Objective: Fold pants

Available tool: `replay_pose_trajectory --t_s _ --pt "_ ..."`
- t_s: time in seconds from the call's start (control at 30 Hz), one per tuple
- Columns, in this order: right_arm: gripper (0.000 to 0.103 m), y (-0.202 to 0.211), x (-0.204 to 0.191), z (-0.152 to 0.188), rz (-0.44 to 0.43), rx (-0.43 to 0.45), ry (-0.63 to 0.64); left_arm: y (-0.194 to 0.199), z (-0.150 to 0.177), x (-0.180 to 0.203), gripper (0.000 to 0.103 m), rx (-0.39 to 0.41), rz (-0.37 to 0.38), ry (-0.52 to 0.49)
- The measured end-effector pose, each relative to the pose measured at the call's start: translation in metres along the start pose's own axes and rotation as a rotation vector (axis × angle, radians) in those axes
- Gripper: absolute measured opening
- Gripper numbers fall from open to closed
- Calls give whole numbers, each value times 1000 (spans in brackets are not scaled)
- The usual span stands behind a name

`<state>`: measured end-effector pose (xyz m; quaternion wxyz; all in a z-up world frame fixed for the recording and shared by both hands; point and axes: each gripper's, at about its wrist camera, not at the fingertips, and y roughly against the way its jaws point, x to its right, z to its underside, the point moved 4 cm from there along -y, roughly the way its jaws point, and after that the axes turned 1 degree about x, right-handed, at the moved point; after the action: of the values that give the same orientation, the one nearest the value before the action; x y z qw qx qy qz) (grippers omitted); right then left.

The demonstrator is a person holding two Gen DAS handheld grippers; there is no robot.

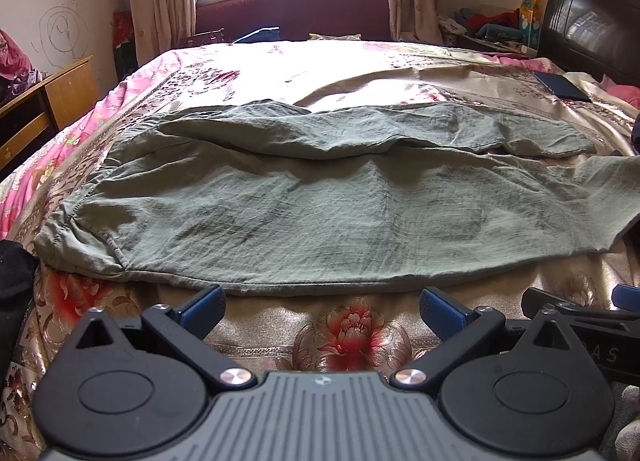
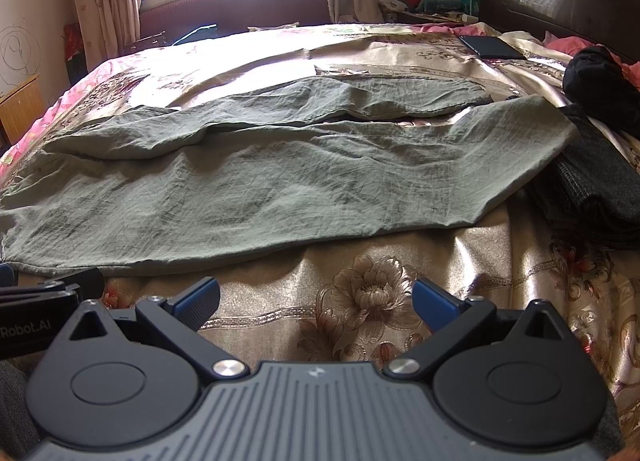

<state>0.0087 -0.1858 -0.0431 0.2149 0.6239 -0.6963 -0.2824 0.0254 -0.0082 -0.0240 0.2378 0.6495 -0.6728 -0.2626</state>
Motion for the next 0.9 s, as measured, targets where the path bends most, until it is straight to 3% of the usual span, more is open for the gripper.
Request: replay_pose_trajectory --t_s 0.67,0.9 --pt "102 -3 -2 2 -5 -3 -4 0 -1 -2 103 6 6 16" --pt "102 5 -16 -9 -29 32 44 6 -9 -14 103 32 -5 39"
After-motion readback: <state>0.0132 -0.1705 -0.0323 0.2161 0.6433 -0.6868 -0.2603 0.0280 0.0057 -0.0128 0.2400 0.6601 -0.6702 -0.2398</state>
